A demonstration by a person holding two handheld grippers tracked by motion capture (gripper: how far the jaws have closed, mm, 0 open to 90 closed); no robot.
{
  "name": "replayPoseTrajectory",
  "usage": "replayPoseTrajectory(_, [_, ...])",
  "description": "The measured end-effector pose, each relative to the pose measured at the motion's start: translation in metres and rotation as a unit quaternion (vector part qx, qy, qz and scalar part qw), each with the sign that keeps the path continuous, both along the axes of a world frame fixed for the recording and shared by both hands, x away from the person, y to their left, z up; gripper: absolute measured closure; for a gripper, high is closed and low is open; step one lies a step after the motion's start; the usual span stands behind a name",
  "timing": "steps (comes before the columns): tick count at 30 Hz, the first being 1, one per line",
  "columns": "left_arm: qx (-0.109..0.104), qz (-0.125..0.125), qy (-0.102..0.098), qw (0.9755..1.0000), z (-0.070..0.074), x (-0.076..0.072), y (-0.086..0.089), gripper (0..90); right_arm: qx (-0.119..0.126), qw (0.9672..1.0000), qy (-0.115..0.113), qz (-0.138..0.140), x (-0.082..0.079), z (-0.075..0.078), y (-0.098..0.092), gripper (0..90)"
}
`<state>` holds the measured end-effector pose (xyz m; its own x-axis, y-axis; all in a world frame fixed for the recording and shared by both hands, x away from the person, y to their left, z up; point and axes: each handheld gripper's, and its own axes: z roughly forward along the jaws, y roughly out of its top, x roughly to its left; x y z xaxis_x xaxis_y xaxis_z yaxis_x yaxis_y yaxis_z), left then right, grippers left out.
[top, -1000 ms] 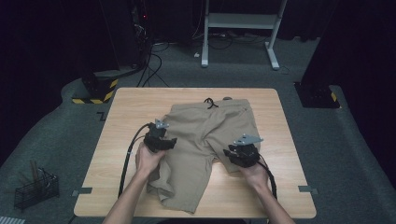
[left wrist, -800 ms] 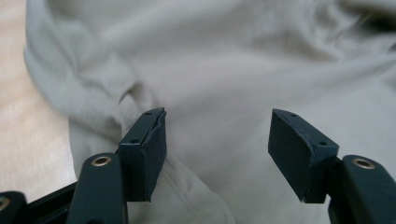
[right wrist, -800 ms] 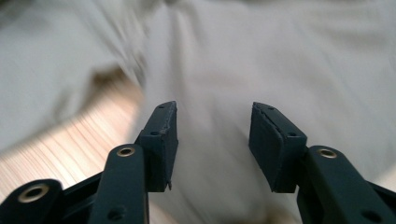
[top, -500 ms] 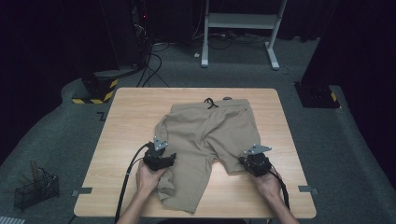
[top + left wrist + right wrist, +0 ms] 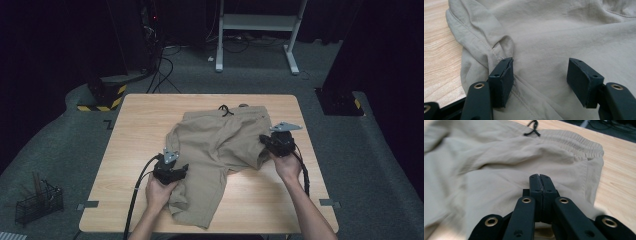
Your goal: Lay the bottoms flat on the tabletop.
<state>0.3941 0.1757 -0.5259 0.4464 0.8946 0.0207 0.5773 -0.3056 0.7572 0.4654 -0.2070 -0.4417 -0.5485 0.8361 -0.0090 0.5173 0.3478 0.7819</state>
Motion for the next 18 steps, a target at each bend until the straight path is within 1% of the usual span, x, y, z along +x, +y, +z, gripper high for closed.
replayPoseTrajectory(2, [0.0,0.0,0.0,1.0,0.0,0.0,0.0,38.2,-0.02,0.9997,0.007,-0.007,0.016,-0.01,0.009,89.2])
replayPoseTrajectory(5, [0.0,0.0,0.0,1.0,0.0,0.0,0.0,38.1,-0.044,0.9985,0.033,-0.009,0.034,-0.032,0.021,88.9])
replayPoseTrajectory(7, [0.0,0.0,0.0,1.0,0.0,0.0,0.0,38.1,-0.05,0.9972,0.054,-0.012,0.041,-0.045,0.024,88.0])
replayPoseTrajectory(8, [0.0,0.0,0.0,1.0,0.0,0.0,0.0,38.1,-0.049,0.9968,0.061,-0.014,0.043,-0.052,0.024,85.2])
replayPoseTrajectory(9, [0.0,0.0,0.0,1.0,0.0,0.0,0.0,38.1,-0.045,0.9967,0.067,-0.014,0.042,-0.054,0.022,80.4])
replayPoseTrajectory(10, [0.0,0.0,0.0,1.0,0.0,0.0,0.0,38.1,-0.041,0.9972,0.061,-0.016,0.039,-0.053,0.02,73.5])
replayPoseTrajectory(11, [0.0,0.0,0.0,1.0,0.0,0.0,0.0,38.2,-0.038,0.9977,0.053,-0.016,0.036,-0.051,0.017,69.4])
replayPoseTrajectory(12, [0.0,0.0,0.0,1.0,0.0,0.0,0.0,38.1,-0.031,0.9984,0.045,-0.016,0.031,-0.046,0.014,67.6])
replayPoseTrajectory(15, [0.0,0.0,0.0,1.0,0.0,0.0,0.0,38.1,-0.012,0.9998,0.013,-0.013,0.014,-0.028,0.002,66.1])
replayPoseTrajectory(16, [-0.001,0.001,-0.001,1.0,0.0,0.0,0.0,38.1,-0.011,0.9999,0.002,-0.007,0.005,-0.022,-0.003,66.1])
replayPoseTrajectory(18, [0.0,0.0,0.0,1.0,0.0,0.0,0.0,38.1,-0.022,0.9996,-0.017,0.003,-0.011,-0.015,-0.01,66.4])
